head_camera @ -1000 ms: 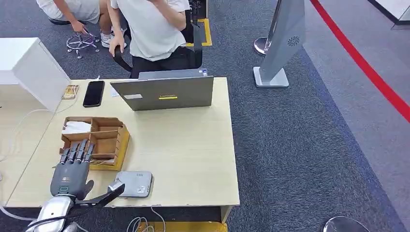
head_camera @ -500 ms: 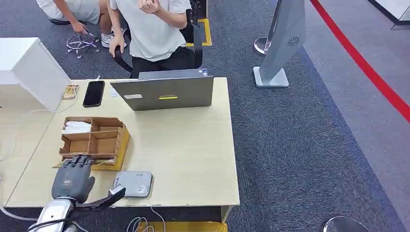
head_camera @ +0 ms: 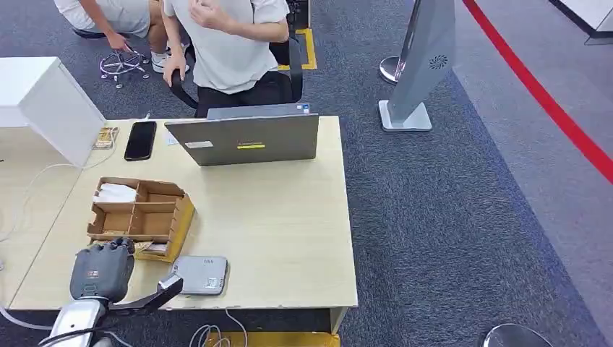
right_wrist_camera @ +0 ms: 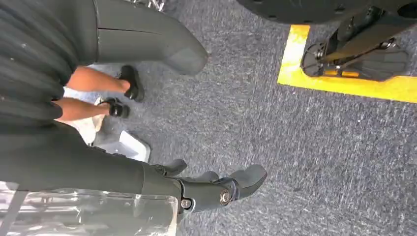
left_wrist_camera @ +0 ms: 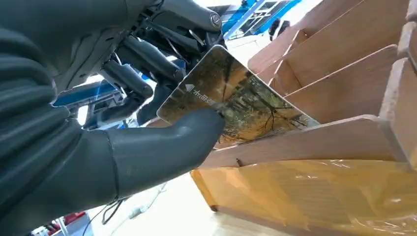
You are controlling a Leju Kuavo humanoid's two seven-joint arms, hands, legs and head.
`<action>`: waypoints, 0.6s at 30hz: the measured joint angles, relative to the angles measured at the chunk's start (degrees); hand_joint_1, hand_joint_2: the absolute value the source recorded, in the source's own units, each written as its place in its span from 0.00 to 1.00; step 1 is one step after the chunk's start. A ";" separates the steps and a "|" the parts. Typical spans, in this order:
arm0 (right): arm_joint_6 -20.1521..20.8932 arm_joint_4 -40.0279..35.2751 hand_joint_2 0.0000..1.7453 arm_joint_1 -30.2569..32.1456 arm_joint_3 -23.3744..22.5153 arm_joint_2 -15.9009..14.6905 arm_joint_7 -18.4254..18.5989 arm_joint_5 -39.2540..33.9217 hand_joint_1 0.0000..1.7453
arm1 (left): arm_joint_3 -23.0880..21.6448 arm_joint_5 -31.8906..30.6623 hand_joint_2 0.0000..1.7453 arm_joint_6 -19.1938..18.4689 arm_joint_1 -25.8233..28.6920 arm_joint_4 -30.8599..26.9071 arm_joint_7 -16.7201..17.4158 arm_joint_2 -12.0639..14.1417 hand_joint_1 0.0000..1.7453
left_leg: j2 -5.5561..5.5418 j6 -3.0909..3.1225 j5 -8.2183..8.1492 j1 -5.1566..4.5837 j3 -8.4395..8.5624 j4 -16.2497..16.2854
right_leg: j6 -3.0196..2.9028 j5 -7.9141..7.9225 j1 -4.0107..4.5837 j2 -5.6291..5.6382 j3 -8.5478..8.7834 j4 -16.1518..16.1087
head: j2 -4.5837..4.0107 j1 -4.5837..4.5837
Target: Pass the card to the sensor for recognition and then transmit it.
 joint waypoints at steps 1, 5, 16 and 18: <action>0.22 -0.02 1.00 -0.01 -0.20 0.00 -0.18 0.33 0.00 | 0.39 0.00 1.00 -0.18 0.08 -0.15 0.33 -0.09 1.00 | 0.00 0.00 0.00 0.00 0.00 0.00 | 0.00 0.00 0.00 0.00 0.00 0.00 | 0.00 -0.02; 0.57 0.00 1.00 -0.16 -0.98 0.00 -0.79 1.03 0.00 | 0.52 0.00 1.00 -0.77 0.08 -1.03 1.75 0.13 1.00 | -0.01 -0.02 0.02 0.01 0.01 0.00 | -0.01 0.01 0.00 -0.01 0.01 0.00 | 0.00 0.00; -0.46 1.42 1.00 -1.90 -2.03 0.00 -1.86 2.62 0.00 | -0.77 0.00 1.00 -8.88 -1.31 -11.50 5.62 2.36 1.00 | -0.01 -0.05 0.03 0.06 -0.02 0.03 | -0.06 0.05 0.06 -0.01 -0.04 -0.01 | 0.00 -0.02; -0.55 2.03 1.00 -2.42 -2.47 0.00 -1.86 3.01 0.00 | -1.81 0.00 1.00 -11.43 -2.09 -14.79 6.27 2.47 1.00 | -0.01 -0.05 0.04 0.06 -0.03 0.04 | -0.07 0.05 0.06 -0.01 -0.03 -0.01 | 0.00 0.00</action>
